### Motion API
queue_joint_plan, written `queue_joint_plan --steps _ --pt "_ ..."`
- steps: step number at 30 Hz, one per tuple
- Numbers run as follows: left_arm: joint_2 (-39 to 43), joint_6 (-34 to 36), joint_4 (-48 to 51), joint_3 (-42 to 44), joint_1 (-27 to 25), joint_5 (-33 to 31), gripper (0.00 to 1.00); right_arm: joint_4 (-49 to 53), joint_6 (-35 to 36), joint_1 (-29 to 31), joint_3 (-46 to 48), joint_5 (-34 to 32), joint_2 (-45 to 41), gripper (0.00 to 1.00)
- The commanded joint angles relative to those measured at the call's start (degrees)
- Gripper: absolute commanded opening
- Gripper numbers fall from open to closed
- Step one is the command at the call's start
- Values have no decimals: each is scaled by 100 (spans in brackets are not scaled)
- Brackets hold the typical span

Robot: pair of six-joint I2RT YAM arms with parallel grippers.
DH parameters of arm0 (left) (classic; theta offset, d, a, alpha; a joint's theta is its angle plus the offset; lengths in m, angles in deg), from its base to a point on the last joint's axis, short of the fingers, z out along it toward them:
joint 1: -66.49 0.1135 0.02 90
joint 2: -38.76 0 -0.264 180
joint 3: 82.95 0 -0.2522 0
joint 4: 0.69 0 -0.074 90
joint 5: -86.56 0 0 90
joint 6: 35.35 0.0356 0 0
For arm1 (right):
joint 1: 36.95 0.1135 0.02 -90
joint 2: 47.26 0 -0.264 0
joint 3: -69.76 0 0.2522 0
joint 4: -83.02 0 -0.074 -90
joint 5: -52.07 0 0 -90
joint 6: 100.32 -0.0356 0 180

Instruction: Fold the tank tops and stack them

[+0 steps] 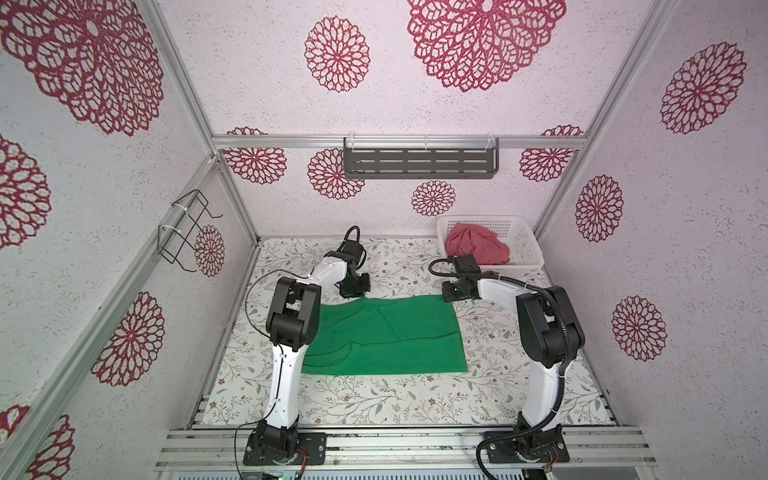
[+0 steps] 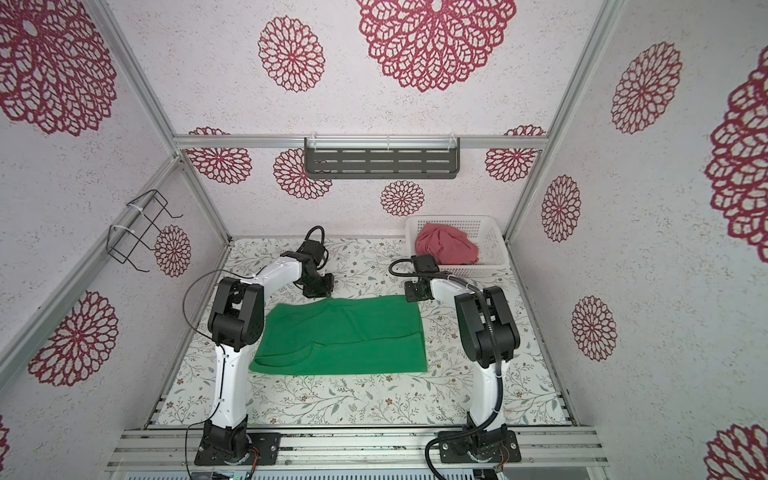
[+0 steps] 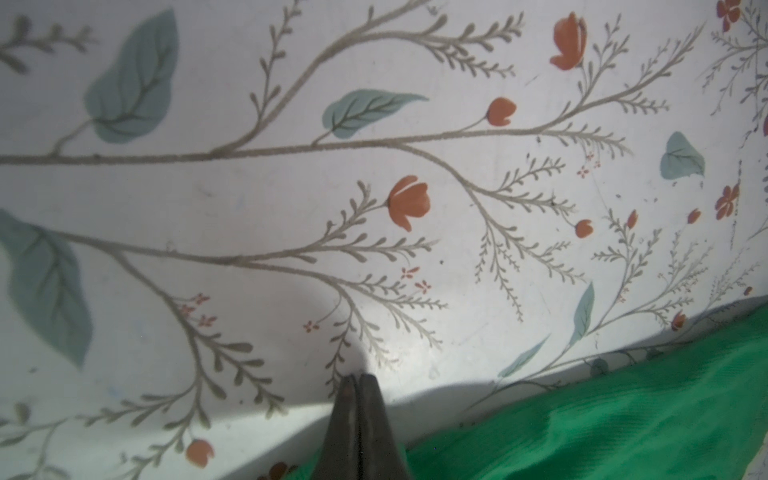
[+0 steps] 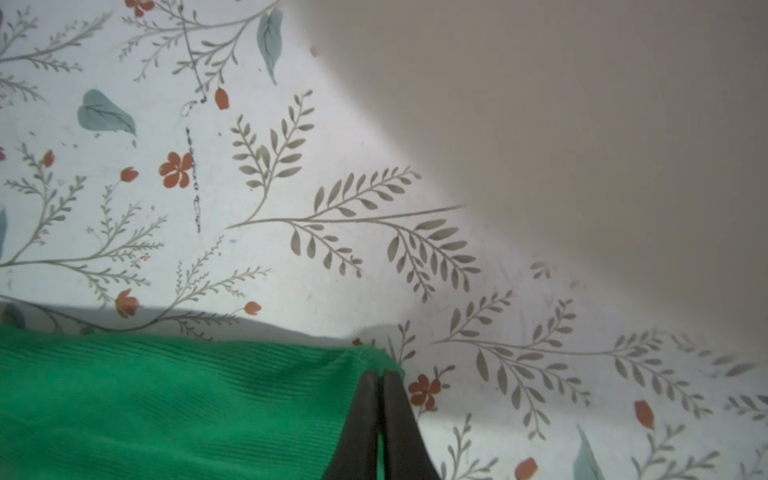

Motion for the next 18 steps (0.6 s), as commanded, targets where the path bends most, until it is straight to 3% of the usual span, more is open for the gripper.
queue_joint_plan --steps 1,18 --pt "357 124 -107 165 -39 -87 0 151 141 -42 -147 45 -253 0" --pt "1276 111 -705 805 -256 -596 0 -211 721 -39 661 38 -1284 0"
